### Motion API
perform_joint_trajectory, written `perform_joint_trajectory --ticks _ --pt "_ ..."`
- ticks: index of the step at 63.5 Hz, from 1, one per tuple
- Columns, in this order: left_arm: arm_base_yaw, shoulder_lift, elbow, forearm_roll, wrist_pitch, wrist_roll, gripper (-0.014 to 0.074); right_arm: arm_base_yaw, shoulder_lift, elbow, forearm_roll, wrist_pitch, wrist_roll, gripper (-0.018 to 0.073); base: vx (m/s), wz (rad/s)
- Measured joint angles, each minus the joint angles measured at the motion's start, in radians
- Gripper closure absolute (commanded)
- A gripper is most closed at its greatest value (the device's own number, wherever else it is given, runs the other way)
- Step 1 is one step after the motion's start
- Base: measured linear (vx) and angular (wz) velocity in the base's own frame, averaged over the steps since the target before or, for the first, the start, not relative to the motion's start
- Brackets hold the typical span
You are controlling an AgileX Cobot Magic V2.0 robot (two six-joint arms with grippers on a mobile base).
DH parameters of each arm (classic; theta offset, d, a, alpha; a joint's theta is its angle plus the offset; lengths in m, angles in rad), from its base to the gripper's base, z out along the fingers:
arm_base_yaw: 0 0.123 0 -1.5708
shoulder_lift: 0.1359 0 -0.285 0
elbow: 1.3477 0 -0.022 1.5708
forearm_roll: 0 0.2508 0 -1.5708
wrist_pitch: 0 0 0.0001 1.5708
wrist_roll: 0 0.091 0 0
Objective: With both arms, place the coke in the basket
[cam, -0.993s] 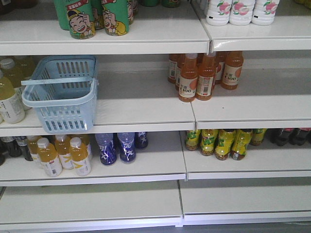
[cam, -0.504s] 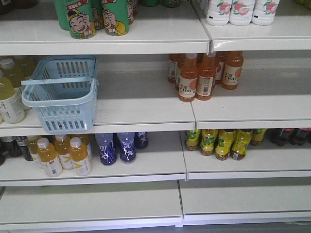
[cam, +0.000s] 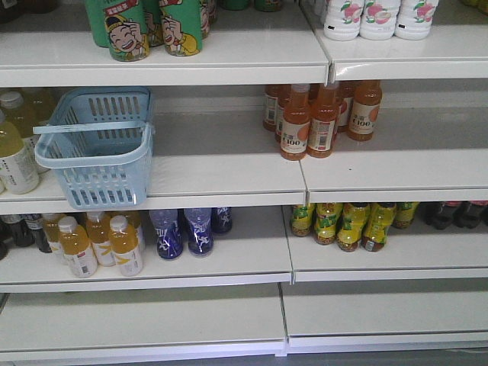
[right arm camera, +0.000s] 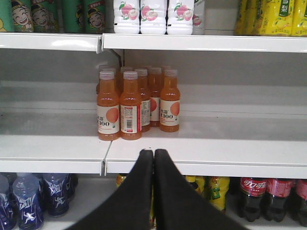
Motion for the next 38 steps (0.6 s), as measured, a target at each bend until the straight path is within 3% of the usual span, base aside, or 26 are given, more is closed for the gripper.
perform_joint_trajectory --ticks 38 --pt "0.000 0.000 0.000 0.001 -0.001 0.049 0.0140 0.000 0.000 0.000 0.000 0.000 0.000 0.0569 0.00 0.00"
